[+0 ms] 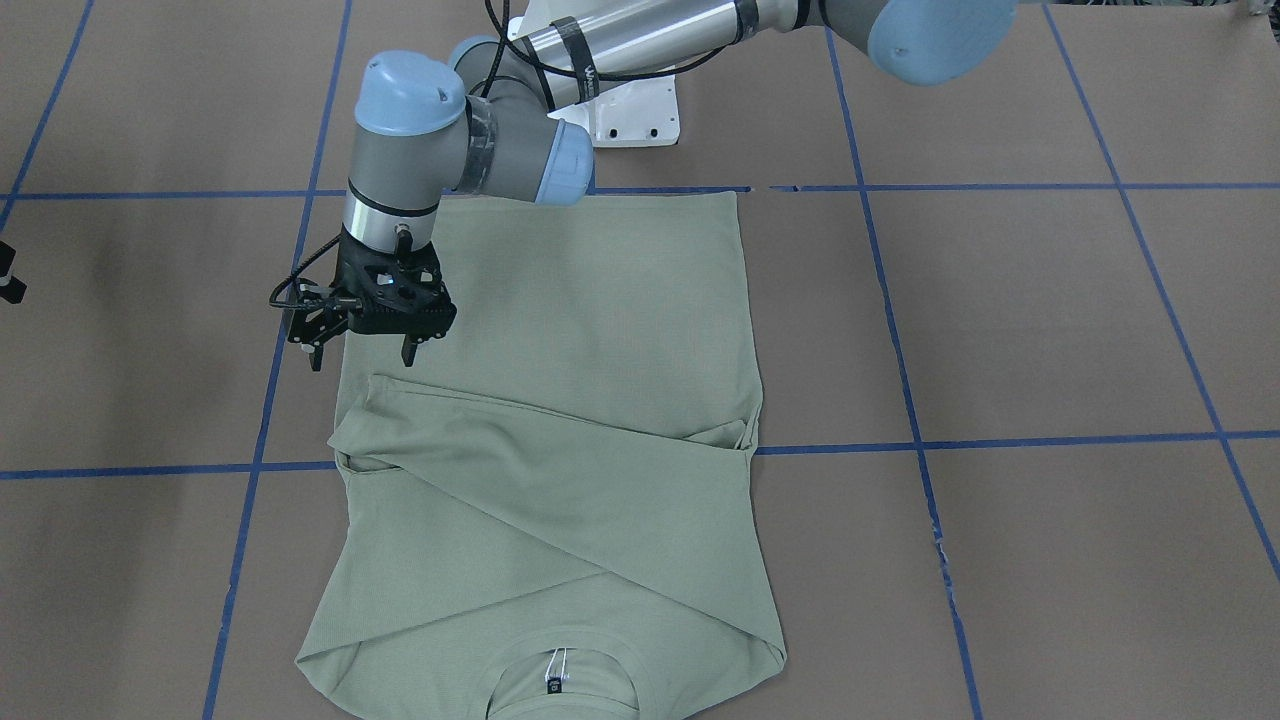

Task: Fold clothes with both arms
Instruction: 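Lay the sleeve on the folded sleeve and release with the left gripper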

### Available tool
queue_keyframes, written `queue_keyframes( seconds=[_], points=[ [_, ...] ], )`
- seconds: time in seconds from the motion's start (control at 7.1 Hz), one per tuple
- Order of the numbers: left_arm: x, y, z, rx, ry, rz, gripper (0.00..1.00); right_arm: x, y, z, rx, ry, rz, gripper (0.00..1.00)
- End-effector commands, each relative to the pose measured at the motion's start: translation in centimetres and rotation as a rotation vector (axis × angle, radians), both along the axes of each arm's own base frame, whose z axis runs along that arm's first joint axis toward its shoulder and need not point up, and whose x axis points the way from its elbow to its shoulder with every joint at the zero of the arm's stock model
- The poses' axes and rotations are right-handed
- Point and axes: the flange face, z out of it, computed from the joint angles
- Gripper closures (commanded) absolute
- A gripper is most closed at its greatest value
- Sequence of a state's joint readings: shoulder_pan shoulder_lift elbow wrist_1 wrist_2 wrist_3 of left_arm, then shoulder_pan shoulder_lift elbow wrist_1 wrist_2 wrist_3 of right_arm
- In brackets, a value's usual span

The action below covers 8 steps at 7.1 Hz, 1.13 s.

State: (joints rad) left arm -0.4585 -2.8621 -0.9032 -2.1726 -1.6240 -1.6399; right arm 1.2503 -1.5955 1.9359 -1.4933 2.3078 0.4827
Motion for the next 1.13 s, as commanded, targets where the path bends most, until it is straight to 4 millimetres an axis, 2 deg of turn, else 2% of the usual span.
queue_keyframes(
  seconds=[0.0,0.14,0.28,0.42,0.56,0.7,0.85,0.99],
  points=[
    [-5.4,-0.8,2.6,0.021,-0.053,0.088,0.0,-0.2,0.2,-0.8,0.029,-0.018,0.002,0.0],
    [-8.4,0.9,5.0,0.061,-0.085,0.112,0.0,-1.4,0.8,-1.2,0.019,-0.048,0.017,0.0],
    [-12.8,2.9,7.6,0.112,-0.136,0.137,0.0,-4.3,2.1,-1.6,0.008,-0.087,0.036,0.0],
    [-17.1,4.8,8.2,0.155,-0.183,0.16,0.0,-6.3,3.9,-1.0,0.0,-0.107,0.062,0.0],
    [-20.0,6.3,9.4,0.192,-0.219,0.182,0.0,-9.7,5.7,-0.7,-0.023,-0.111,0.064,0.0],
    [-22.4,7.5,12.0,0.216,-0.249,0.2,0.0,-13.7,7.4,-0.8,-0.041,-0.077,0.079,0.0],
    [-24.2,8.6,15.4,0.253,-0.292,0.233,0.0,-17.1,9.4,-0.9,-0.072,-0.058,0.072,0.01],
    [-25.8,9.5,17.5,0.27,-0.312,0.248,0.0,-21.0,12.3,-2.3,-0.095,-0.054,0.083,0.01]
  ],
)
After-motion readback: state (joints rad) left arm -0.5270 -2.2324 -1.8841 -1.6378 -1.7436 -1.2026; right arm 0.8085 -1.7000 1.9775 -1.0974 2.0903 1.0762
